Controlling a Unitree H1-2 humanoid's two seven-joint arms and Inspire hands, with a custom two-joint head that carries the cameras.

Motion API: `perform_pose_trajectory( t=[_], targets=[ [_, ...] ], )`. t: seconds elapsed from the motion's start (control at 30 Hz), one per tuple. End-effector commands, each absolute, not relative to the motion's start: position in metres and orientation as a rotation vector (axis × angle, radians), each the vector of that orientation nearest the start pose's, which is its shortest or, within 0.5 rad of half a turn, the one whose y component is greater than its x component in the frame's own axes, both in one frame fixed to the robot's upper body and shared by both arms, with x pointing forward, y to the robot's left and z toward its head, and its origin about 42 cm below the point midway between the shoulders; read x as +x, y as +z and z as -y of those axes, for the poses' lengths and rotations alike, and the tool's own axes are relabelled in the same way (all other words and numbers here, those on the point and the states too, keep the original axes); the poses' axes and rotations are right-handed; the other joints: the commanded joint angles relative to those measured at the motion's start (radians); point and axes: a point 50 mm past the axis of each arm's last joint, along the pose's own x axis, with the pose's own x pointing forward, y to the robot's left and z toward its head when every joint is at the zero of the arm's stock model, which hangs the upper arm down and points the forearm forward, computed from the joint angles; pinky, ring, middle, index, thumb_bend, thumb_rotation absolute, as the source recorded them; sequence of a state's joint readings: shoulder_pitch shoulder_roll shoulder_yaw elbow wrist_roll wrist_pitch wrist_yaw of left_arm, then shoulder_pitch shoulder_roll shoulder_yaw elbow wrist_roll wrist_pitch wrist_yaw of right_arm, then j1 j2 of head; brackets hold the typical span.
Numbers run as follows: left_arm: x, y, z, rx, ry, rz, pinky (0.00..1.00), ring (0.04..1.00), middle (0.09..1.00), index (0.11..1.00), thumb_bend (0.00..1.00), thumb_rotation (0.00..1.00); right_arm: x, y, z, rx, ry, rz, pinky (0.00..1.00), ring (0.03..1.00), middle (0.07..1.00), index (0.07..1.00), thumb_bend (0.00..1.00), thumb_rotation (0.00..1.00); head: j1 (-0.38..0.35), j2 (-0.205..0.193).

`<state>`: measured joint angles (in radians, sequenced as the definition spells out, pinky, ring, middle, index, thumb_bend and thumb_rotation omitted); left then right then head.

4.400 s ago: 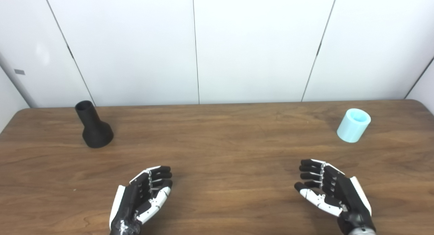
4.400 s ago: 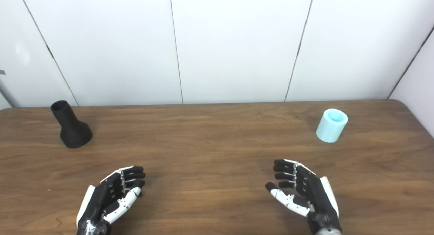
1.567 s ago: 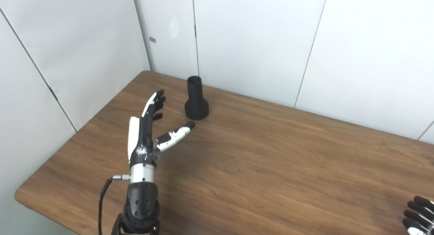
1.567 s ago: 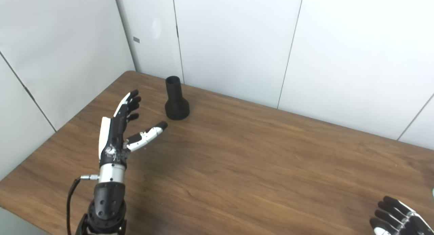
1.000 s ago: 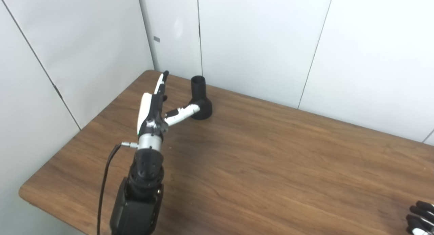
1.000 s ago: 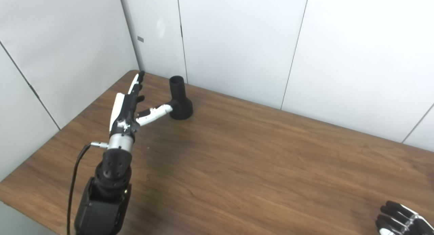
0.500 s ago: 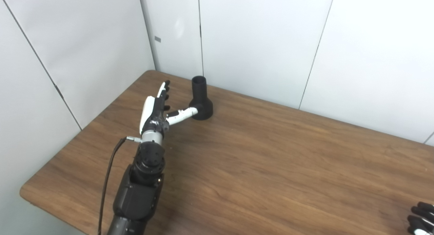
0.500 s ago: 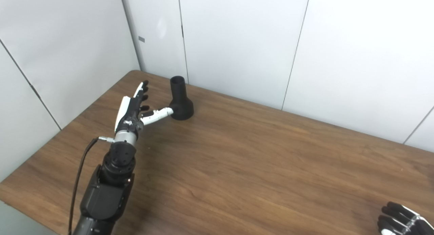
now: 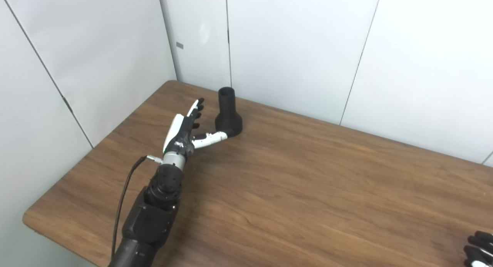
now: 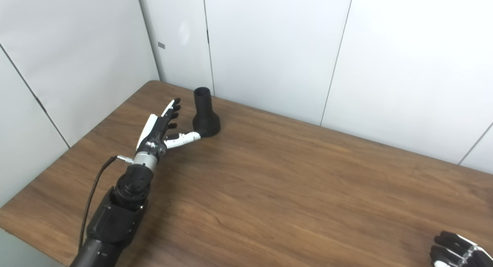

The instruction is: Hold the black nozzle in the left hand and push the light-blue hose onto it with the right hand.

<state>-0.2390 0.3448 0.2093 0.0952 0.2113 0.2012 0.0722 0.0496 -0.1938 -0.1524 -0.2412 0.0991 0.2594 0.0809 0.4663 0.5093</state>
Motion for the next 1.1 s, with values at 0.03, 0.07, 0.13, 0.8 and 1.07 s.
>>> perform_pose_trajectory(
  t=[0.03, 0.07, 0.13, 0.8, 1.07],
  targets=[
    [0.370, 0.198, -0.381, 0.522, 0.352, 0.055, 0.87, 0.947, 0.970, 0.999, 1.00, 0.32, 0.267, 0.157, 0.312, -0.127, -0.062, 0.016, 0.56, 0.653, 0.671, 0.644, 0.17, 0.00, -0.002, -0.001],
    [0.373, 0.197, -0.381, 0.529, 0.350, 0.045, 0.87, 0.948, 0.973, 1.000, 1.00, 0.32, 0.267, 0.158, 0.312, -0.127, -0.061, 0.016, 0.56, 0.654, 0.672, 0.645, 0.17, 0.00, -0.002, -0.001],
    [0.378, 0.196, -0.383, 0.545, 0.342, 0.026, 0.87, 0.945, 0.973, 1.000, 1.00, 0.33, 0.266, 0.158, 0.313, -0.125, -0.064, 0.012, 0.57, 0.661, 0.678, 0.650, 0.17, 0.00, -0.002, -0.001],
    [0.409, 0.189, -0.391, 0.704, 0.313, -0.142, 0.82, 0.913, 0.963, 0.986, 1.00, 0.26, 0.263, 0.157, 0.316, -0.154, -0.083, 0.004, 0.56, 0.656, 0.670, 0.640, 0.18, 0.00, -0.026, -0.002],
    [0.414, 0.184, -0.396, 0.762, 0.275, -0.148, 0.81, 0.889, 0.923, 0.962, 1.00, 0.21, 0.261, 0.158, 0.315, -0.156, -0.087, 0.000, 0.57, 0.664, 0.675, 0.643, 0.19, 0.00, -0.038, -0.001]
  ],
)
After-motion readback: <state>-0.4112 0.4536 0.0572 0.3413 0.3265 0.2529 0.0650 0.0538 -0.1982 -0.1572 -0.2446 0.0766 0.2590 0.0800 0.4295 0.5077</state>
